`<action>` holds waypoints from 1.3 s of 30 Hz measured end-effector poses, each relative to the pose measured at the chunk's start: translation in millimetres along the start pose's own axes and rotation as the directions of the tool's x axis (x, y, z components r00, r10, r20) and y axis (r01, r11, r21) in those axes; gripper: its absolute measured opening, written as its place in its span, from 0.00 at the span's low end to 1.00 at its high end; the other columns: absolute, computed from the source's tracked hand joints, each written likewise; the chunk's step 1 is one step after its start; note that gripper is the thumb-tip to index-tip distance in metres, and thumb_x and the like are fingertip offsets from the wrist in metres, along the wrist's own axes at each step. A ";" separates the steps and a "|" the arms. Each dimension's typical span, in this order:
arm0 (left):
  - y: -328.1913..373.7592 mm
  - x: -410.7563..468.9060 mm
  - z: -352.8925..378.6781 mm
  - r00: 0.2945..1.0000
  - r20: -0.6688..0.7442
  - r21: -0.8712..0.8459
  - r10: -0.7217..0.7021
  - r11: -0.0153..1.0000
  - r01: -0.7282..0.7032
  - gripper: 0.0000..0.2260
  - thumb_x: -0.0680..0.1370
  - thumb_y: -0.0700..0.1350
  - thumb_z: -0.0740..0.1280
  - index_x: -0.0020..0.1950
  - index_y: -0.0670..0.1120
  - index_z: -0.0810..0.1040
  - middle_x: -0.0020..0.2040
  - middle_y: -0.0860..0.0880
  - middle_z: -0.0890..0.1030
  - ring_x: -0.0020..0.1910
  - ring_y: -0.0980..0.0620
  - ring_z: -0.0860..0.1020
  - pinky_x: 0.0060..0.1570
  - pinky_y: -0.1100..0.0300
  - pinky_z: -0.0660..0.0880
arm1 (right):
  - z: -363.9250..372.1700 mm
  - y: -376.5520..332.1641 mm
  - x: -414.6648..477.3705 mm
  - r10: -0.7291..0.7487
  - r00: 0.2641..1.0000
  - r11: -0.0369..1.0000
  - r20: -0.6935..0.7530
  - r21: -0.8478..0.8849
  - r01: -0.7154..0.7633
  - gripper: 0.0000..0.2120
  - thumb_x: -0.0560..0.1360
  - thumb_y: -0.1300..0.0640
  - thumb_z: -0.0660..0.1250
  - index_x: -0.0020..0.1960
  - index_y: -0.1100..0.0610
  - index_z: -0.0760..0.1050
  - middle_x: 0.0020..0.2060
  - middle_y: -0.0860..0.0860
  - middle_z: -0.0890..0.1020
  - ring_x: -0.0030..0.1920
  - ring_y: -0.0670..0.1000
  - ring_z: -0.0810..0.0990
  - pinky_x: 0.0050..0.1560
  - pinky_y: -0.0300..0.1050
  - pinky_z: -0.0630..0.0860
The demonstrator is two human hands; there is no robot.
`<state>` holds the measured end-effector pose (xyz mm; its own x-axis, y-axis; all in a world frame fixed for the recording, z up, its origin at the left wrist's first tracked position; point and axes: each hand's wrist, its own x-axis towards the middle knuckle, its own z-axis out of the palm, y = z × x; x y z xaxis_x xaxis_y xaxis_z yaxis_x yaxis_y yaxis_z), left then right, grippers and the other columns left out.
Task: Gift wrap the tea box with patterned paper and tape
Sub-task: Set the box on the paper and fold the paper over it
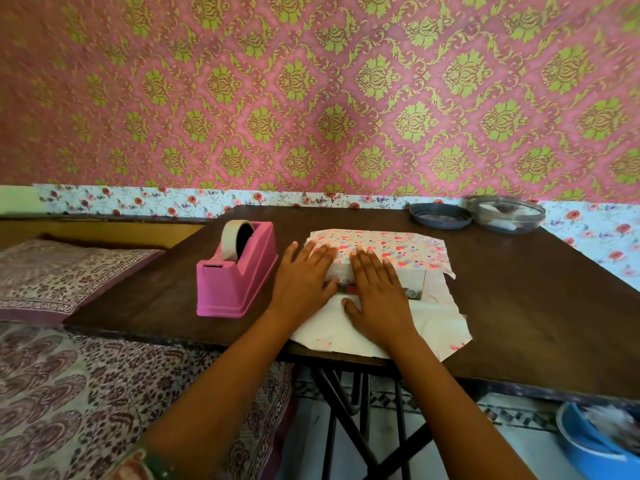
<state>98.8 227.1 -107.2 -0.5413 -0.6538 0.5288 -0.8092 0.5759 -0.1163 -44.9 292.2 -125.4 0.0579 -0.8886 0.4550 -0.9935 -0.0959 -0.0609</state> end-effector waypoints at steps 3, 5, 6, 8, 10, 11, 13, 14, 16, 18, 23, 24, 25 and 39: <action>-5.0 1.5 -2.0 0.984 0.091 0.093 -0.152 0.985 0.144 0.30 0.77 0.64 0.53 0.75 0.50 0.60 0.76 0.49 0.59 0.76 0.48 0.53 0.73 0.47 0.45 | 1.0 -0.2 0.4 0.003 1.000 1.000 -0.010 0.014 -0.003 0.37 0.72 0.42 0.45 0.76 0.55 0.40 0.76 0.53 0.44 0.76 0.51 0.42 0.68 0.43 0.29; -10.2 1.2 -8.6 0.957 0.129 0.053 -0.259 0.966 0.254 0.31 0.76 0.66 0.55 0.73 0.50 0.63 0.77 0.49 0.56 0.76 0.48 0.52 0.72 0.46 0.45 | 1.0 0.6 0.4 0.009 1.000 1.000 0.005 -0.001 -0.009 0.37 0.71 0.42 0.44 0.76 0.54 0.39 0.76 0.52 0.43 0.76 0.51 0.40 0.68 0.43 0.28; -13.0 -0.3 -9.4 0.953 0.130 0.018 -0.274 0.962 0.274 0.31 0.76 0.65 0.55 0.74 0.49 0.62 0.77 0.49 0.55 0.76 0.49 0.52 0.73 0.48 0.45 | 0.9 1.0 0.3 0.006 1.000 1.000 0.006 0.001 -0.006 0.37 0.71 0.42 0.43 0.76 0.54 0.39 0.76 0.52 0.43 0.76 0.51 0.40 0.68 0.43 0.28; -14.9 -4.7 -9.4 0.983 0.050 -0.052 -0.176 0.982 0.179 0.31 0.77 0.62 0.55 0.75 0.47 0.59 0.77 0.49 0.57 0.76 0.50 0.54 0.73 0.53 0.44 | 3.3 1.9 1.5 -0.003 1.000 1.000 -0.022 0.020 0.004 0.37 0.71 0.40 0.43 0.76 0.55 0.42 0.76 0.53 0.46 0.76 0.52 0.43 0.68 0.44 0.29; -8.7 -7.5 -12.6 1.000 -0.016 -0.127 0.006 0.992 -0.008 0.28 0.77 0.58 0.55 0.74 0.45 0.62 0.74 0.47 0.63 0.74 0.50 0.60 0.72 0.58 0.46 | 4.7 1.2 2.9 -0.012 0.998 0.999 -0.054 0.032 0.014 0.37 0.71 0.40 0.43 0.76 0.57 0.46 0.76 0.54 0.50 0.76 0.54 0.47 0.69 0.46 0.31; -5.1 -7.7 -13.8 0.998 -0.008 -0.153 0.056 0.987 -0.056 0.26 0.78 0.56 0.56 0.73 0.45 0.63 0.73 0.47 0.65 0.73 0.50 0.62 0.72 0.59 0.48 | 4.2 0.6 3.2 -0.016 0.998 0.999 -0.059 0.035 0.018 0.37 0.71 0.41 0.45 0.76 0.57 0.47 0.76 0.55 0.51 0.76 0.54 0.48 0.70 0.46 0.32; 1.1 -9.5 -13.3 0.999 0.008 -0.202 0.053 0.978 -0.051 0.23 0.80 0.51 0.58 0.73 0.45 0.63 0.73 0.47 0.66 0.73 0.51 0.63 0.71 0.63 0.48 | 3.0 0.5 1.5 -0.014 1.000 0.999 -0.027 0.037 0.015 0.37 0.72 0.43 0.47 0.76 0.57 0.45 0.76 0.54 0.48 0.76 0.53 0.45 0.69 0.45 0.31; 2.5 -9.5 -12.8 0.999 -0.002 -0.219 0.038 0.975 -0.038 0.23 0.80 0.50 0.59 0.73 0.45 0.63 0.73 0.48 0.66 0.73 0.52 0.63 0.69 0.65 0.47 | 1.7 1.7 1.4 -0.011 1.000 0.999 -0.007 0.035 0.011 0.37 0.71 0.43 0.47 0.76 0.56 0.43 0.76 0.54 0.46 0.76 0.52 0.43 0.69 0.44 0.30; 2.8 -8.2 -12.9 1.000 0.004 -0.227 0.019 0.974 -0.018 0.22 0.80 0.49 0.59 0.73 0.45 0.64 0.73 0.48 0.66 0.72 0.52 0.63 0.69 0.66 0.48 | -3.8 1.9 4.1 -0.003 0.998 0.997 0.058 0.072 -0.001 0.37 0.73 0.41 0.46 0.76 0.55 0.40 0.76 0.53 0.43 0.76 0.51 0.41 0.69 0.42 0.30; 1.3 -4.3 -15.0 1.000 0.016 -0.238 0.008 0.971 -0.004 0.21 0.80 0.49 0.59 0.72 0.45 0.66 0.72 0.48 0.68 0.71 0.51 0.65 0.71 0.62 0.53 | -19.5 1.2 8.7 0.034 0.985 0.960 0.171 0.268 -0.080 0.32 0.79 0.42 0.51 0.76 0.54 0.45 0.77 0.52 0.47 0.76 0.51 0.45 0.72 0.43 0.36; 3.9 -0.9 -18.4 0.997 0.044 -0.264 -0.057 0.962 0.066 0.21 0.79 0.51 0.60 0.70 0.46 0.68 0.69 0.48 0.71 0.69 0.51 0.68 0.68 0.57 0.63 | -65.2 30.4 -6.2 0.137 0.978 0.884 0.154 0.426 -0.191 0.25 0.79 0.48 0.57 0.75 0.51 0.56 0.75 0.50 0.59 0.74 0.53 0.58 0.72 0.48 0.55; 5.7 -0.8 -18.6 0.997 0.044 -0.273 -0.071 0.959 0.080 0.21 0.79 0.51 0.60 0.70 0.45 0.68 0.69 0.48 0.72 0.68 0.50 0.68 0.67 0.58 0.64 | -67.7 39.3 -13.8 0.129 0.983 0.932 0.131 0.324 -0.166 0.27 0.80 0.48 0.56 0.75 0.52 0.54 0.75 0.49 0.57 0.75 0.52 0.55 0.73 0.47 0.53; 6.9 -1.4 -18.7 0.996 0.039 -0.281 -0.086 0.955 0.093 0.21 0.79 0.51 0.60 0.71 0.45 0.68 0.69 0.48 0.72 0.68 0.50 0.69 0.67 0.58 0.65 | -66.5 47.2 -20.3 0.108 0.986 0.966 0.128 0.219 -0.134 0.28 0.80 0.47 0.55 0.76 0.52 0.51 0.76 0.49 0.54 0.76 0.50 0.52 0.73 0.45 0.49; 12.6 -5.5 -28.4 0.971 0.119 -0.522 -0.210 0.818 0.241 0.17 0.79 0.45 0.62 0.68 0.45 0.71 0.69 0.45 0.72 0.65 0.46 0.72 0.60 0.59 0.71 | -25.8 73.7 -36.9 0.016 0.998 0.999 0.052 -0.035 -0.015 0.40 0.68 0.35 0.33 0.76 0.54 0.37 0.76 0.50 0.43 0.73 0.43 0.37 0.69 0.38 0.34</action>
<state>98.1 252.0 -87.7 -0.3826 -0.8135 0.4379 -0.6728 0.5702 0.4714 -122.7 329.5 -123.8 0.0466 -0.9123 0.4068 -0.9971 -0.0670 -0.0361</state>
